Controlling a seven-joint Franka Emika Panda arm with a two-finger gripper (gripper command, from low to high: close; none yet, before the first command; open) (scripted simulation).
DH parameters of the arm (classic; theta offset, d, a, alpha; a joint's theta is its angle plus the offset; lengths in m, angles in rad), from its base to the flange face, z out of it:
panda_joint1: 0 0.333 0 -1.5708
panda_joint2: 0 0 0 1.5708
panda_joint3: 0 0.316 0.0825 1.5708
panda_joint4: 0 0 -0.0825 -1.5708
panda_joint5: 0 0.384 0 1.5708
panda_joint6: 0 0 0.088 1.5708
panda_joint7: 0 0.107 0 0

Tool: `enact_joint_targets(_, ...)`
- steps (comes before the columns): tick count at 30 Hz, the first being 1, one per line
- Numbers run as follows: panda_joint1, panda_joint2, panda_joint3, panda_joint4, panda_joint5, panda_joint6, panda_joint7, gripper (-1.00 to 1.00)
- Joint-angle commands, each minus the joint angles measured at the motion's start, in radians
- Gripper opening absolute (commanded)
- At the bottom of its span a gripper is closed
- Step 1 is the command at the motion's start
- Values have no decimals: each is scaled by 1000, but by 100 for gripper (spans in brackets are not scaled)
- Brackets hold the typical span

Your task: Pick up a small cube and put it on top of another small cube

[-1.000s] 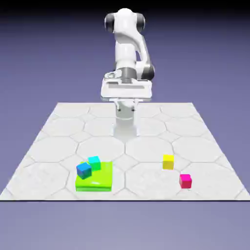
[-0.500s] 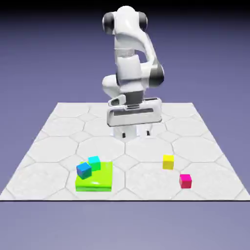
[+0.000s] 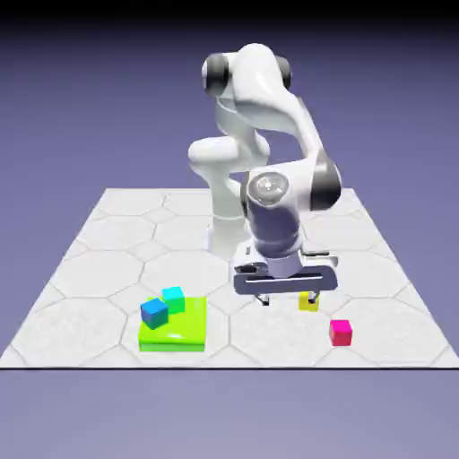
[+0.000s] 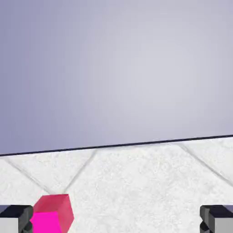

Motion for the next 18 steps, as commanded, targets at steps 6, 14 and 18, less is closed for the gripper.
enact_joint_targets(6, 58, 205, -36, 217, 67, -228, 31, 0)
enact_joint_targets(14, 136, 479, -85, 507, 156, -532, 73, 0)
enact_joint_targets(18, 175, 616, -109, 652, 201, -684, 93, 0)
